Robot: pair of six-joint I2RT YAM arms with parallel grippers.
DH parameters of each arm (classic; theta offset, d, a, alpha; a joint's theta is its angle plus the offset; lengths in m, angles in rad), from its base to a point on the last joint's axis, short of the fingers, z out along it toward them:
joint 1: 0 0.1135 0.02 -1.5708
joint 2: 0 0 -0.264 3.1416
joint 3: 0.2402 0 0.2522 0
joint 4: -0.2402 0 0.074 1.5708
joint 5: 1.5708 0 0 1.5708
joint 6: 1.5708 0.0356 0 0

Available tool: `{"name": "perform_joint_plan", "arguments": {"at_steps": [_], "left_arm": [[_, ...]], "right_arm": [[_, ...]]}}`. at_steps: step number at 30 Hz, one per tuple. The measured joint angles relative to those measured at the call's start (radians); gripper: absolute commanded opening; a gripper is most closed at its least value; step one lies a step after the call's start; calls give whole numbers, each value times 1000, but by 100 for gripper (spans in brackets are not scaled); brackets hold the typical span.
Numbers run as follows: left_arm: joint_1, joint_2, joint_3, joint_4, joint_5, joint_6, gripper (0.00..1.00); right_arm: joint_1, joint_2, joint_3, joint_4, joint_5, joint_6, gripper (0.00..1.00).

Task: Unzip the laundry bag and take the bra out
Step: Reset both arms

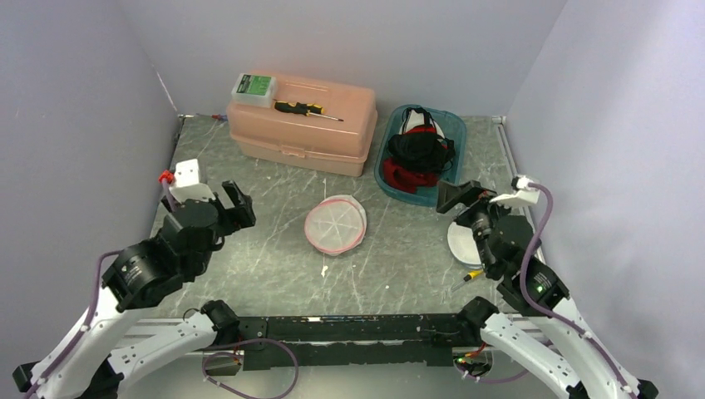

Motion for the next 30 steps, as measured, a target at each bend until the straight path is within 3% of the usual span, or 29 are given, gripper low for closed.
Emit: {"name": "perform_joint_plan", "arguments": {"at_steps": [7,11,15,24,30], "left_arm": [[0,76,-49,-94,-8,-58,94],[0,-85,-143,-27,52,-10,94],[0,-180,-112,-23,40,0,94],[0,12,-91,-5,49,63,94],[0,42,-115,108,83,119,94]], "right_arm": [[0,74,13,31,-77,-39,100],[0,87,40,48,-94,-74,100],[0,141,81,106,-121,-87,100],[25,224,77,157,-26,-39,100],[76,185,70,189,-18,-122,100]]}}
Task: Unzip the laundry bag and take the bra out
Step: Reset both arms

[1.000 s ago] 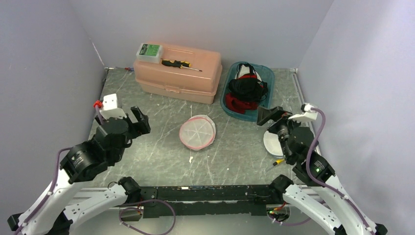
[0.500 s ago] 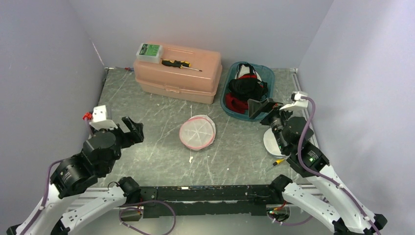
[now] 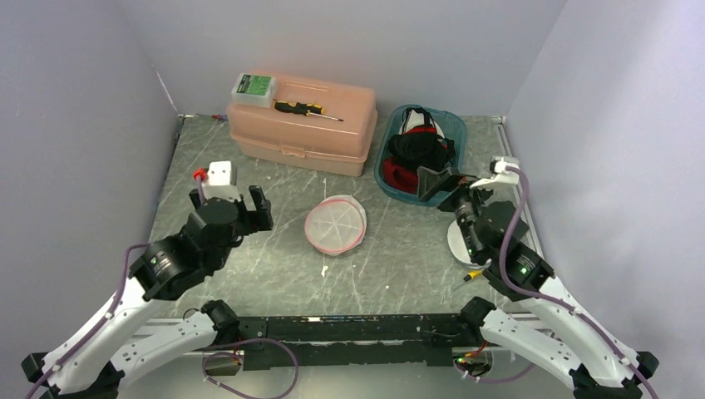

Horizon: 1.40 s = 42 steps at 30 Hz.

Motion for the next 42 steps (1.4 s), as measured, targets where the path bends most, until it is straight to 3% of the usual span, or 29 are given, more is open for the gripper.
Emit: {"name": "perform_joint_plan", "arguments": {"at_steps": [7,14,19,27,34,42], "left_arm": [[0,-200,-159,192,6,35,94],[1,-4,-144,206,112,18,94],[1,9,-171,256,161,26,94],[1,111,-192,301,235,-18,94],[1,50,-239,219,185,-138,94],[1,60,-148,85,106,-164,94]], "right_arm": [[27,-95,-33,9,49,58,100],[27,173,8,-243,162,170,100],[28,308,51,-398,219,233,100],[18,282,135,-359,292,231,100],[18,266,147,-377,288,235,100],[18,12,67,-365,259,183,100]]}}
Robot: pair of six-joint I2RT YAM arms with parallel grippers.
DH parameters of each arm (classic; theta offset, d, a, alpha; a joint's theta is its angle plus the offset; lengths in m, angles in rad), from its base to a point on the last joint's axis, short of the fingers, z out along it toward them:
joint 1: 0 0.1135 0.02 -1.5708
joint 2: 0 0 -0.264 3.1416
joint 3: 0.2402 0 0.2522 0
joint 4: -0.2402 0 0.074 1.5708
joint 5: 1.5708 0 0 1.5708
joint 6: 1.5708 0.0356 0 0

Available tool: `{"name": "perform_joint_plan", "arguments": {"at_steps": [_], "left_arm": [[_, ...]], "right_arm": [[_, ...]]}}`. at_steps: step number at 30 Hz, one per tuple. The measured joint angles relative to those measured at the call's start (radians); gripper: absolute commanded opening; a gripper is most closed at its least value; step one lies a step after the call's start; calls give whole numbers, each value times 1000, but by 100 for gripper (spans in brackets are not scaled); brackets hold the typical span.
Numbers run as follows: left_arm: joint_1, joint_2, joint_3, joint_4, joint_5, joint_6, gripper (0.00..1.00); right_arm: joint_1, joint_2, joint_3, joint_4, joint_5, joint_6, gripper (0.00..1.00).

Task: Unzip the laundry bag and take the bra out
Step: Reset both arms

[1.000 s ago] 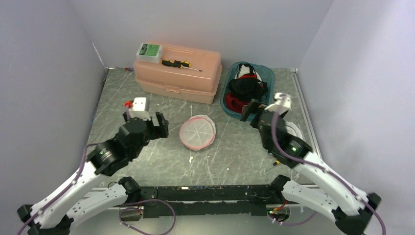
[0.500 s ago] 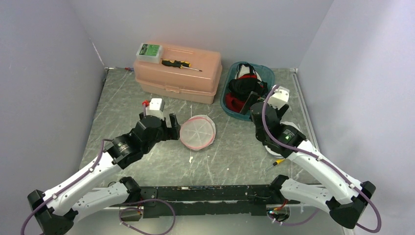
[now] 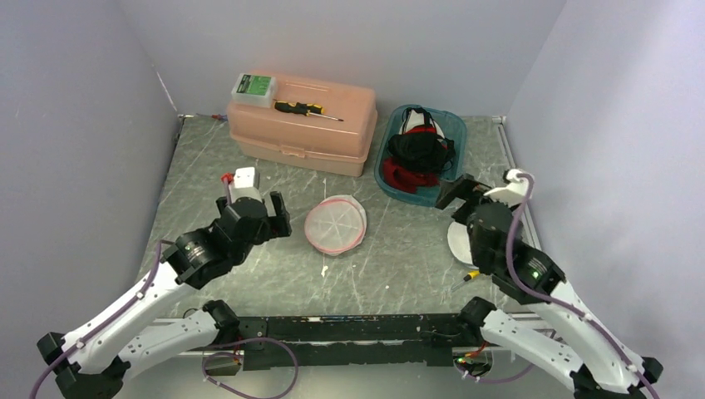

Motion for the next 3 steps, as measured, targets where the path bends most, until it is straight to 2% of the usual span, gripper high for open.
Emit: {"name": "perform_joint_plan", "arguments": {"at_steps": [3], "left_arm": [[0,31,33,-16,0,11,94]], "right_arm": [[0,-82,-39,28,-19,-42,100]]}}
